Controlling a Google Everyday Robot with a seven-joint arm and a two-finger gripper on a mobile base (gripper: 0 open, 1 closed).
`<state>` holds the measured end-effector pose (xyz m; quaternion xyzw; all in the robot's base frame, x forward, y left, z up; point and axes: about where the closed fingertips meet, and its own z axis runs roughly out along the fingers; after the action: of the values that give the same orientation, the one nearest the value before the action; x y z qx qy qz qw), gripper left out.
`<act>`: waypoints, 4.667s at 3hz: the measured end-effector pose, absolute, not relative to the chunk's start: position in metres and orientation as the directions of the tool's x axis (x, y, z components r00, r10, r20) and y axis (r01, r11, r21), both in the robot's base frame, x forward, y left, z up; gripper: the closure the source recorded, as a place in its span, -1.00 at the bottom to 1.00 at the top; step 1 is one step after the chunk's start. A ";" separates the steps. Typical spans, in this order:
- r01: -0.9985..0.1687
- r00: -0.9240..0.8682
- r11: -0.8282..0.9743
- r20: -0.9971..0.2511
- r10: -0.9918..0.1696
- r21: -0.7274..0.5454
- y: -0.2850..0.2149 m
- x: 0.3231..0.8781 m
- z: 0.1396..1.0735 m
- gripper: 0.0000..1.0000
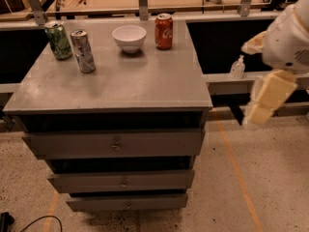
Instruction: Knock redbull can over
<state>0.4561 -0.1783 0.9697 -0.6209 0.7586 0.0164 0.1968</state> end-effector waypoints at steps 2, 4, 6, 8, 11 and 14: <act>-0.982 0.022 0.093 -0.591 -0.806 -0.163 -0.060 0.493 0.940 -1.00; -0.978 -0.016 0.169 -0.756 -0.654 -0.126 -0.008 0.540 0.926 -1.00; -0.961 -0.020 0.227 -0.781 -0.624 -0.157 -0.006 0.561 0.927 -1.00; -0.914 -0.006 0.356 -0.868 -0.496 -0.197 0.034 0.694 0.915 -1.00; -0.942 -0.011 0.311 -0.915 -0.403 -0.126 0.103 0.758 0.887 -1.00; -0.951 -0.008 0.294 -0.943 -0.334 -0.096 0.187 0.743 0.899 -0.96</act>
Offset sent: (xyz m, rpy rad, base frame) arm 0.0673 0.1958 -0.0424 0.5358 -0.0432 0.3077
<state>0.7433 0.1870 0.8985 -0.5045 0.6368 0.3140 0.4913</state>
